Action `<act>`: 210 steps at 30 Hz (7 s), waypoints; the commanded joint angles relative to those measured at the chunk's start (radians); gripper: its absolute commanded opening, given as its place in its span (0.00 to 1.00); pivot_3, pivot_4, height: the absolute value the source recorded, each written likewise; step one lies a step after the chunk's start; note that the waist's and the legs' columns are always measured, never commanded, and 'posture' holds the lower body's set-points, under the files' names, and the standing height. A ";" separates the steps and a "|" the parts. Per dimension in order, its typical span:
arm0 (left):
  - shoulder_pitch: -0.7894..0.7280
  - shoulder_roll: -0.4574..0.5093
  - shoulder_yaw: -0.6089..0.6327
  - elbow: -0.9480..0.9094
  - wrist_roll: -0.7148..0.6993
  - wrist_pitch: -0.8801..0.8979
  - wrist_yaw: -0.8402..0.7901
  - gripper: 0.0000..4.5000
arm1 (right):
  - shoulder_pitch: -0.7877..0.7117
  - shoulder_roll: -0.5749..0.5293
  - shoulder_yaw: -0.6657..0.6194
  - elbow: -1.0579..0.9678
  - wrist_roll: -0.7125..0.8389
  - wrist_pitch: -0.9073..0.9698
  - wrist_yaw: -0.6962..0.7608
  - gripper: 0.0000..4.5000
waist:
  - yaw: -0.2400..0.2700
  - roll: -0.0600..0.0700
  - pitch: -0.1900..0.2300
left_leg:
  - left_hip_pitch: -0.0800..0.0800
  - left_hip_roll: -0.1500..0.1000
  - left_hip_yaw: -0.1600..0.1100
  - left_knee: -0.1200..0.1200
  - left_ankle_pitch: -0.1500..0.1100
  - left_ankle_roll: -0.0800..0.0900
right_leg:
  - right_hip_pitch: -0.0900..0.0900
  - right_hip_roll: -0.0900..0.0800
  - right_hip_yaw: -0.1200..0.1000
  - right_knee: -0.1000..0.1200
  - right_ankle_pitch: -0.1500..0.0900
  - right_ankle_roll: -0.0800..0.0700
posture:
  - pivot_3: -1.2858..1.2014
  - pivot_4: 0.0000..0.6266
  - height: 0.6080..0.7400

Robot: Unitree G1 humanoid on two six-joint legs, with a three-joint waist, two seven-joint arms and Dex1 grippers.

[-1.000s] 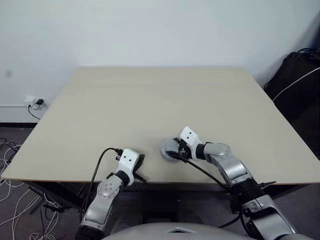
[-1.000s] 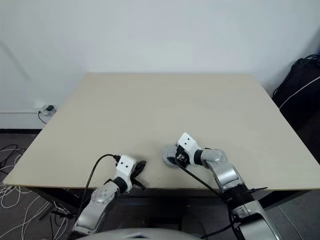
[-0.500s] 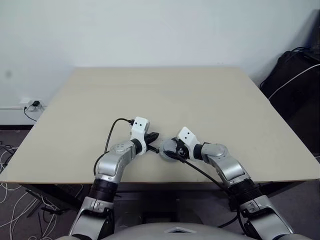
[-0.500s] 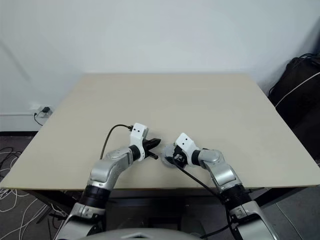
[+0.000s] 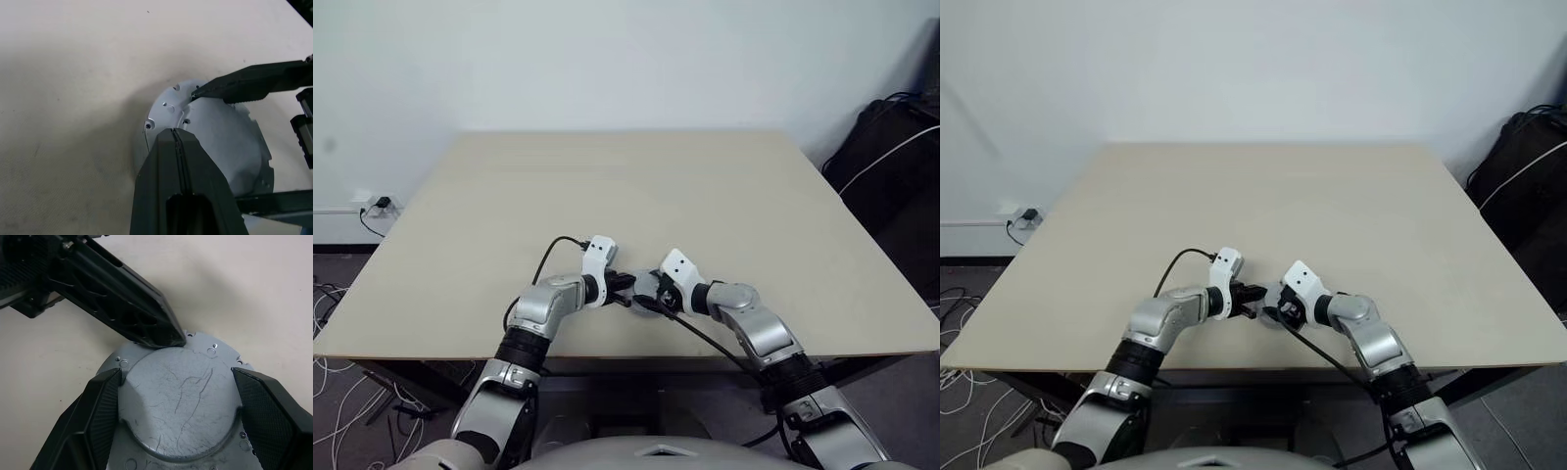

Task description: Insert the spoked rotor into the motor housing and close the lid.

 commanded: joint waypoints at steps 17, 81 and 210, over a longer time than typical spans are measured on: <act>-0.024 0.013 -0.067 -0.001 0.037 0.024 -0.037 0.00 | 0.077 -0.096 -0.082 -0.150 0.010 0.116 -0.036 0.99 | 0.018 0.000 0.000 | 0.000 -0.002 -0.001 0.001 -0.001 0.001 | -0.002 -0.002 0.000 -0.001 0.000 0.000 | 0.52 0.00 1.00; -0.011 0.013 -0.072 0.001 0.051 -0.006 -0.061 0.00 | 0.051 0.415 -0.805 -0.053 0.733 0.943 -0.404 0.99 | -0.009 0.000 -0.003 | -0.005 -0.007 -0.001 -0.002 0.000 0.006 | -0.009 -0.006 0.002 -0.001 0.001 0.003 | 0.52 0.00 1.00; 0.709 -0.213 0.243 -0.377 -1.037 -0.066 0.089 0.99 | 0.233 0.328 -0.527 -0.216 1.347 0.906 -0.509 0.47 | -0.024 0.007 0.011 | -0.018 -0.006 0.002 -0.002 -0.001 0.009 | -0.016 -0.006 0.004 -0.004 -0.001 0.004 | 0.52 0.00 1.00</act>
